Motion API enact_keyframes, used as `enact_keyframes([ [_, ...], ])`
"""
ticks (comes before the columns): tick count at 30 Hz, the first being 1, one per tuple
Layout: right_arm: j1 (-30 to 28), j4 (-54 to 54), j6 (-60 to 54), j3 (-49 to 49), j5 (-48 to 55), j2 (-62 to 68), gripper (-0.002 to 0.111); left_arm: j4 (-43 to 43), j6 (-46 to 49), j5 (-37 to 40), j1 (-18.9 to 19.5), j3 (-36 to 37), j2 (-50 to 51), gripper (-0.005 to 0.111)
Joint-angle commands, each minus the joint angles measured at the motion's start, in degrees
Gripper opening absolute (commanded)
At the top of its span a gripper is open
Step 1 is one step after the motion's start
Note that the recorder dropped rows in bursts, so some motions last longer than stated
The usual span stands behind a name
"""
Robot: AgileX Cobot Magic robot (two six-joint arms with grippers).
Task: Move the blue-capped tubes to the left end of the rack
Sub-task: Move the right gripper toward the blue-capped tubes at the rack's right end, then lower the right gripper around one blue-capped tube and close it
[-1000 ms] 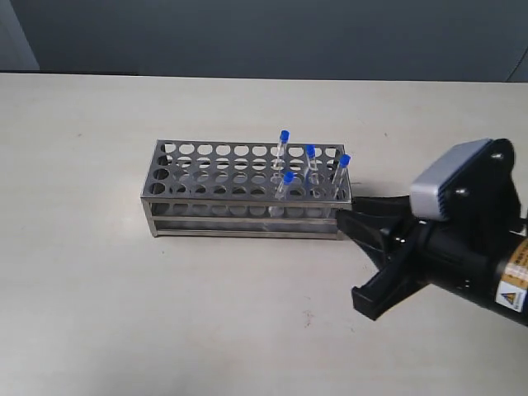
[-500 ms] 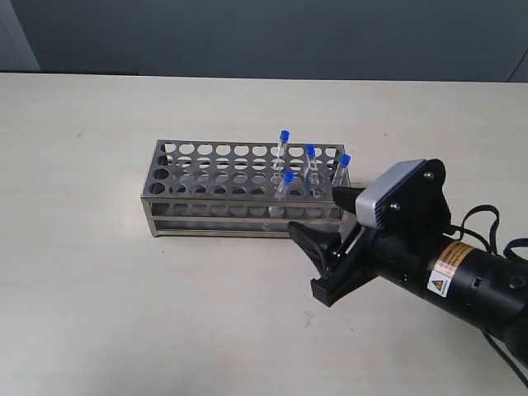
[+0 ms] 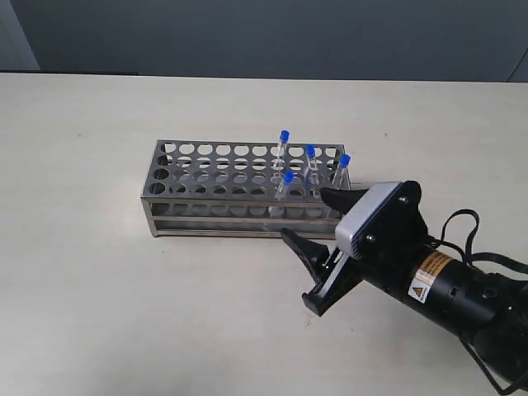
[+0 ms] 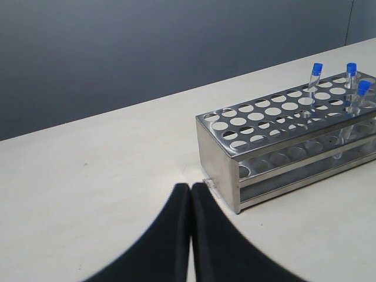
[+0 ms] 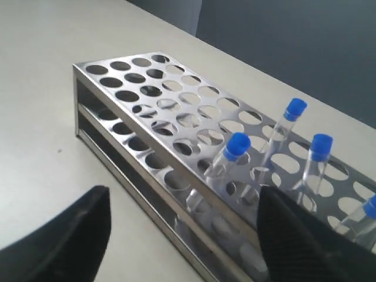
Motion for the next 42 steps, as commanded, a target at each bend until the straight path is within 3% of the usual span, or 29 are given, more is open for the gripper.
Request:
enact_keyframes([
  [1, 0.1, 2.1, -1.4, -1.5, -2.2, 4.1, 0.054, -0.1, -0.2, -0.2, -0.4, 0.1, -0.2, 0.0],
  [5, 0.1, 1.7, -1.4, -4.7, -2.2, 5.9, 0.042, -0.1, -0.2, -0.2, -0.4, 0.1, -0.2, 0.0],
  [25, 0.1, -0.6, -2.5, -13.8, -2.2, 14.0, 0.042, -0.1, -0.2, -0.2, -0.4, 0.1, -0.2, 0.0],
  [28, 0.1, -0.6, -2.5, -13.8, -2.2, 14.0, 0.036, -0.1, -0.2, -0.2, -0.4, 0.1, -0.2, 0.0],
  [35, 0.1, -0.6, -2.5, -13.8, -2.2, 14.0, 0.005, -0.1, -0.2, -0.2, -0.4, 0.1, -0.2, 0.0],
  [42, 0.1, 1.1, -2.5, -13.8, -2.2, 14.0, 0.004, -0.1, -0.2, -0.2, -0.4, 0.1, -0.2, 0.0],
])
